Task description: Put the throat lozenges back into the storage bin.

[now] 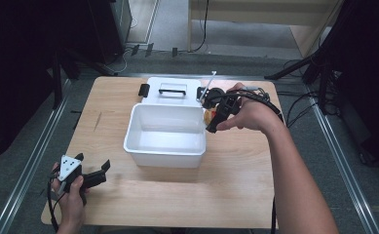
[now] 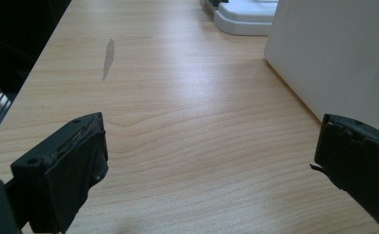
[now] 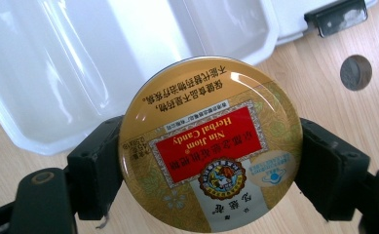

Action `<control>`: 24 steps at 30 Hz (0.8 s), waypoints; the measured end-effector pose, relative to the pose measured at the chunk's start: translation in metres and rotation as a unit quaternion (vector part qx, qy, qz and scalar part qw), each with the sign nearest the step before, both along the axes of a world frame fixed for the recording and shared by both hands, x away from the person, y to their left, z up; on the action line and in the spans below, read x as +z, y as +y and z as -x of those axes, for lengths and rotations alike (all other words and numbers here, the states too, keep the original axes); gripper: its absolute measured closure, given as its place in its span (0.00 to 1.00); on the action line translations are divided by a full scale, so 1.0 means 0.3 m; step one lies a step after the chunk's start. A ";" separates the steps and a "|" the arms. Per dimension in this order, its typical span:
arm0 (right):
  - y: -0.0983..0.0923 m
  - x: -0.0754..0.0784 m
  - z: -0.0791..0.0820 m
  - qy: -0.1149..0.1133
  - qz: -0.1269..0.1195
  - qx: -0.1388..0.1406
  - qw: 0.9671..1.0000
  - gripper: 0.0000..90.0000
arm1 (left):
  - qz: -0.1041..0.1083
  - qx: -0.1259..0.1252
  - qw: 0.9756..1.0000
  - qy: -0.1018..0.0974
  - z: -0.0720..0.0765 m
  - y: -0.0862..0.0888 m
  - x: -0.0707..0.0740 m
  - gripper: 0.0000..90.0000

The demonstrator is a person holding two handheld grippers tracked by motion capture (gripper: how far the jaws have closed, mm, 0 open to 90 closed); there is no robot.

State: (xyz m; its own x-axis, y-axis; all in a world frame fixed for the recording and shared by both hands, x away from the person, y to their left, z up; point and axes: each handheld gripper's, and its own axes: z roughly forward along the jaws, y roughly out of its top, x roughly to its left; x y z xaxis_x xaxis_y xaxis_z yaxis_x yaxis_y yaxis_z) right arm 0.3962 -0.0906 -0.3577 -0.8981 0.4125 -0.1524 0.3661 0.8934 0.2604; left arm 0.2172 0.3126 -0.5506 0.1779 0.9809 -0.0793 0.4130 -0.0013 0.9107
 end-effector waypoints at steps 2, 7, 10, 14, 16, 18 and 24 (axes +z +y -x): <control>0.014 0.000 -0.002 -0.001 0.002 0.003 1.000 0.23 | 0.001 0.000 1.000 0.001 0.000 0.000 0.000 0.00; 0.057 0.002 -0.006 -0.003 0.004 0.014 1.000 0.23 | 0.002 -0.001 1.000 0.001 0.000 0.001 0.000 0.00; 0.080 0.001 -0.010 -0.003 0.005 0.024 1.000 0.23 | 0.003 -0.002 1.000 0.002 0.000 0.003 0.000 0.00; 0.112 -0.006 -0.013 -0.002 0.006 0.031 0.999 0.23 | 0.005 -0.002 1.000 0.001 0.000 0.003 0.000 0.00; 0.129 -0.012 -0.012 -0.001 0.007 0.035 0.999 0.23 | 0.005 -0.002 1.000 0.002 -0.001 0.004 0.000 0.00; 0.145 -0.018 -0.013 0.000 0.009 0.040 0.999 0.23 | 0.005 -0.002 1.000 0.002 -0.001 0.004 0.000 0.00; 0.180 -0.036 -0.013 0.002 0.012 0.052 0.999 0.23 | 0.006 -0.002 1.000 0.001 -0.001 0.004 0.000 0.00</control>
